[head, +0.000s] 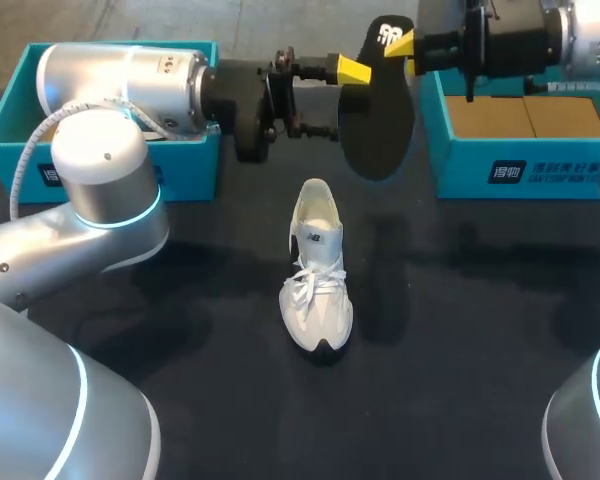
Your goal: Take the shoe out of the shoebox, open the shoe tongue, remove and reinsert the insole, then place the shoe into the shoebox
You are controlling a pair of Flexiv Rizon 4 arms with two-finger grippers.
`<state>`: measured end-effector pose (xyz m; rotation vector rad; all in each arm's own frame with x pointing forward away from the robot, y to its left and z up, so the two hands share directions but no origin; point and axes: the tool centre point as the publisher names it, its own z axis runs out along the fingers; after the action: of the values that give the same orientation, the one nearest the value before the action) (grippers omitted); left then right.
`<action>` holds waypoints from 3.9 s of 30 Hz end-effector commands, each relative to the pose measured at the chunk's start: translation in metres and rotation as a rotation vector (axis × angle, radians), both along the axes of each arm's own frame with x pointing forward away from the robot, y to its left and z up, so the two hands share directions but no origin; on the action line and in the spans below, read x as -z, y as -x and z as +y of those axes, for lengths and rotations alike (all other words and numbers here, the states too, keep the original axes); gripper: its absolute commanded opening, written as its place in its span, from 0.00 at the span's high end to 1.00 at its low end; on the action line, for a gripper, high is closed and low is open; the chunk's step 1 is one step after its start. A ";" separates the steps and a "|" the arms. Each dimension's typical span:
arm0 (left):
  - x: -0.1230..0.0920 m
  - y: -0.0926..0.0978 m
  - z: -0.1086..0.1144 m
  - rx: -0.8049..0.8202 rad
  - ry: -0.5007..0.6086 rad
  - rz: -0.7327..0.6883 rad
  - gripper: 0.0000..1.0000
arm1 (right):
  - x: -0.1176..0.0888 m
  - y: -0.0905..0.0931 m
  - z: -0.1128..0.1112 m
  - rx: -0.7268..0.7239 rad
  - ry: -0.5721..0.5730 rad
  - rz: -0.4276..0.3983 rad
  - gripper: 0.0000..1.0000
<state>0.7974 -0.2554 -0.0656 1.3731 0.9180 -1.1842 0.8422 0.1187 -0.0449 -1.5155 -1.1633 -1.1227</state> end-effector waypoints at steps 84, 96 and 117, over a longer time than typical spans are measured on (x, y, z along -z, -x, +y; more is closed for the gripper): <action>0.000 -0.025 -0.004 -0.036 0.025 0.017 1.00 | 0.007 0.085 -0.066 -0.012 -0.004 -0.326 0.00; 0.000 -0.025 -0.004 -0.036 0.025 0.017 1.00 | 0.007 0.085 -0.066 -0.012 -0.004 -0.326 0.00; -0.001 -0.026 0.002 -0.016 -0.003 0.335 1.00 | 0.007 0.085 -0.066 -0.012 -0.004 -0.326 0.00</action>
<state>0.8249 -0.2558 -0.0697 1.2431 1.0821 -1.3286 0.7569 0.0510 -0.0519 -1.3499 -1.3832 -1.3986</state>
